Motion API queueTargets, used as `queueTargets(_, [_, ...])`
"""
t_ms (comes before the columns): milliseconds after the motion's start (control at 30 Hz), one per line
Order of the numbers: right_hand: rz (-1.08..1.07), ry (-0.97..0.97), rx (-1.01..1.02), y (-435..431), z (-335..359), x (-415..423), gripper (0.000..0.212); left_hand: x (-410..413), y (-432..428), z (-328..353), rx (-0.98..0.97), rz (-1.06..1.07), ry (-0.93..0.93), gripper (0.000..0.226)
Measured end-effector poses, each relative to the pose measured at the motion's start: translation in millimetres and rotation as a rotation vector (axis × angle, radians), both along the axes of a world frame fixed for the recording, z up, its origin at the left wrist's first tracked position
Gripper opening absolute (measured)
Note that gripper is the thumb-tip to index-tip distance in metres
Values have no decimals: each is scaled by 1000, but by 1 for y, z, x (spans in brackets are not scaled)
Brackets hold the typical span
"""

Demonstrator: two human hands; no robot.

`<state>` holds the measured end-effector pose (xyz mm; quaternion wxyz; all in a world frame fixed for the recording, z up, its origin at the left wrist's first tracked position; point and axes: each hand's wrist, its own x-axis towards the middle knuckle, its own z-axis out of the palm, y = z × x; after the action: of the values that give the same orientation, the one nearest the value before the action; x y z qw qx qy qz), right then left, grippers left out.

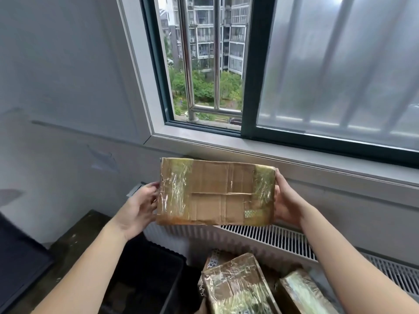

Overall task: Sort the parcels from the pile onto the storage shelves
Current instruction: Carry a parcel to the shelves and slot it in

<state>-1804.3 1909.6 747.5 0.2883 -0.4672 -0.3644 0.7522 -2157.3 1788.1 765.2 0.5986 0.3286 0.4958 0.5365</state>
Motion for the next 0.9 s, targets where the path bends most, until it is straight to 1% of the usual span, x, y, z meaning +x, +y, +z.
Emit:
queueTargets(33, [-2, 20, 1, -1, 1, -1, 90, 1, 1, 3, -48, 28, 5, 53])
queueTargets(67, [-5, 50, 15, -1, 3, -2, 85, 2, 2, 6, -100, 55, 14, 55])
queueTargets(133, [6, 104, 87, -2, 5, -5, 68, 0, 7, 6, -164, 34, 96, 70])
queueTargets(167, [24, 122, 130, -4, 6, -6, 63, -1, 9, 3, -175, -8, 120, 72])
queueTargets(200, [45, 141, 169, -5, 8, -8, 63, -1, 9, 2, -188, -38, 113, 69])
queueTargets(267, [79, 134, 240, -5, 9, -8, 71, 3, 6, 3, -180, -8, 51, 50])
queueTargets(333, [98, 63, 282, -3, 8, -8, 63, 8, 8, 2, -139, 105, 19, 42])
queueTargets(367, [97, 31, 272, -2, 7, -9, 59, 11, 8, 2, -120, 154, 13, 39])
queueTargets(400, [80, 9, 240, -1, 6, -9, 59, 15, 8, 4, -113, 183, 10, 38])
queueTargets(467, [38, 11, 175, 1, 5, -11, 62, 19, 9, 4, -99, 209, 25, 42])
queueTargets(600, [-19, 70, 129, 3, 4, -16, 42, 19, 9, 8, -53, 229, 35, 47])
queueTargets(667, [-20, 89, 140, 4, 6, -18, 37, 19, 7, 8, -35, 236, 49, 49])
queueTargets(733, [-4, 83, 173, 6, 8, -20, 37, 16, 6, 7, -22, 235, 51, 56])
queueTargets(800, [8, 85, 207, 7, 10, -23, 39, 13, 6, 6, -12, 243, 54, 72])
queueTargets(833, [8, 86, 216, 7, 10, -26, 39, 11, 5, 6, -7, 247, 57, 77])
queueTargets(900, [-4, 71, 229, 9, 8, -30, 41, 9, 5, 7, 5, 254, 57, 79])
